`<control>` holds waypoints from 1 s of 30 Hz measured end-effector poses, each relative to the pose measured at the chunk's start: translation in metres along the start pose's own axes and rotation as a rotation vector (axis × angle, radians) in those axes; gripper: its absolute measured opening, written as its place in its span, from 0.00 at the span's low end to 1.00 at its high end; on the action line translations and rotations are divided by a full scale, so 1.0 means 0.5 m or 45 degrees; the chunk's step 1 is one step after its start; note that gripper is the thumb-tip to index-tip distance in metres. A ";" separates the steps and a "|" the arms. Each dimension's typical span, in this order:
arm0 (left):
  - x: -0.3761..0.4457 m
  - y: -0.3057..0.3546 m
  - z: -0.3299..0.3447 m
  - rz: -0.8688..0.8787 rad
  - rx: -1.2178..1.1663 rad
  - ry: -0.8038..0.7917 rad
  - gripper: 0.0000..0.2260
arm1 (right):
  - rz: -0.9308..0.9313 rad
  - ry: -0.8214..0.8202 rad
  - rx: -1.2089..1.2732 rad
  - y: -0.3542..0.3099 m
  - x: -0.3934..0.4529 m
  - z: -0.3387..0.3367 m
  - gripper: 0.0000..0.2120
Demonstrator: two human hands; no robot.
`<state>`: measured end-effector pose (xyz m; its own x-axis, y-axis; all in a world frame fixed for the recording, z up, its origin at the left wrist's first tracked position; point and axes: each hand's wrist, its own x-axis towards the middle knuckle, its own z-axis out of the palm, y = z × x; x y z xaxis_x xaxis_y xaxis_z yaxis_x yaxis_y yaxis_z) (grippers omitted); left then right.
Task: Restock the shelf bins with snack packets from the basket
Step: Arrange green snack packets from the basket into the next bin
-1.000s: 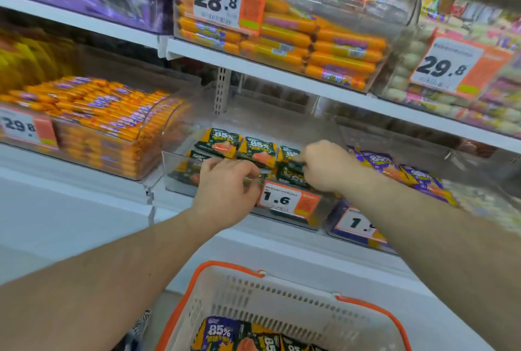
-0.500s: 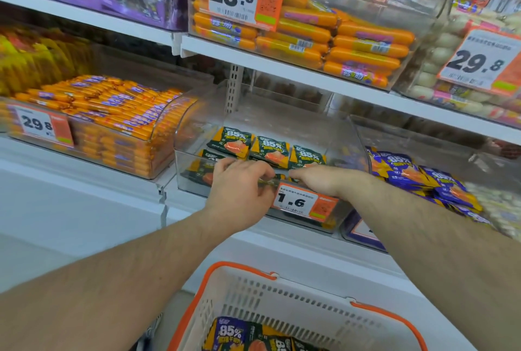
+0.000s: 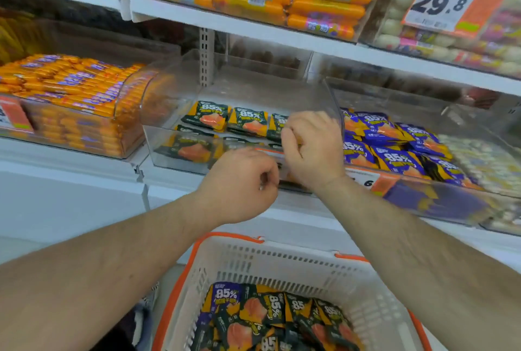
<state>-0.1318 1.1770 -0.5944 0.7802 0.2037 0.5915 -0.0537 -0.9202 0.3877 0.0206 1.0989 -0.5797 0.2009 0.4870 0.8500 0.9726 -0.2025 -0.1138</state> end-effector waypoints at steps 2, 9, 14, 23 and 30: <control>-0.017 0.002 0.024 -0.065 -0.049 -0.344 0.09 | -0.046 0.132 0.140 -0.004 -0.070 -0.013 0.11; -0.048 0.003 0.104 -0.224 0.195 -1.365 0.10 | 0.366 -0.299 0.203 0.033 -0.327 0.019 0.17; -0.049 0.013 0.157 -0.160 0.253 -1.618 0.12 | 0.808 -1.290 -0.067 0.106 -0.500 0.004 0.15; -0.017 0.014 0.230 -0.121 0.330 -1.673 0.12 | 0.639 -2.051 -0.319 0.151 -0.665 -0.035 0.21; -0.015 0.010 0.223 -0.155 0.330 -1.701 0.12 | 0.579 -1.925 -0.283 0.126 -0.637 -0.024 0.18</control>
<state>-0.0684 1.1337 -0.6755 0.7816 -0.0519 -0.6216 0.0599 -0.9857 0.1576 0.0168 0.9211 -0.8514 0.5141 0.6839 -0.5176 0.7937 -0.6081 -0.0151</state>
